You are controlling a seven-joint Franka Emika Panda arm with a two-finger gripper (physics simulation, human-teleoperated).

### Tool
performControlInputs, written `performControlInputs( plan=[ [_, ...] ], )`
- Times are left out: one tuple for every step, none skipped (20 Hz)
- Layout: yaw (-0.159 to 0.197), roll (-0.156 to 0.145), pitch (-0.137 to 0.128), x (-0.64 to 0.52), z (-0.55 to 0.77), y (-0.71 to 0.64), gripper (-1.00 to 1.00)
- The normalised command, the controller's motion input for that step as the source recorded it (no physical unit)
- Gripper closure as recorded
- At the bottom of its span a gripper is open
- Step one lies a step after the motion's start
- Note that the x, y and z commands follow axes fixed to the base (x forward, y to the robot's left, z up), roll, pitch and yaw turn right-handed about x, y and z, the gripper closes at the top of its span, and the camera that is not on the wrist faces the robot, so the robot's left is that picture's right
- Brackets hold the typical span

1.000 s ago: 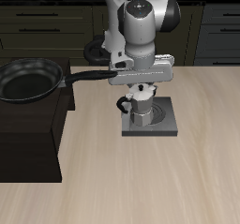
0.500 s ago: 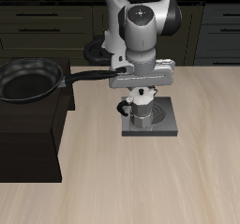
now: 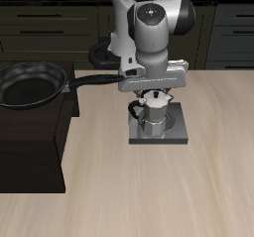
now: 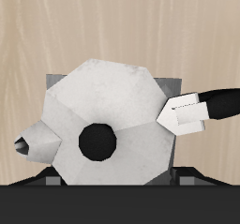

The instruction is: Place the moka pot on the stove

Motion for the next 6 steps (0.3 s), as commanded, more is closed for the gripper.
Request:
performControlInputs(
  plan=[
    [-0.011,0.033,0.009,-0.17,0.07,0.15,-1.00],
    [0.080,0.035,-0.043,-0.15,0.11,0.16,-1.00],
    [-0.011,-0.021,-0.027,-0.10,0.07,0.04,-1.00],
    [0.000,0.000,0.000,-0.02,0.00,-0.04,-1.00],
    [0.054,0.044,-0.039,-0.36,0.15,0.34,-1.00],
    [0.017,0.038,-0.046,-0.25,0.08,0.17,-1.00]
  ],
)
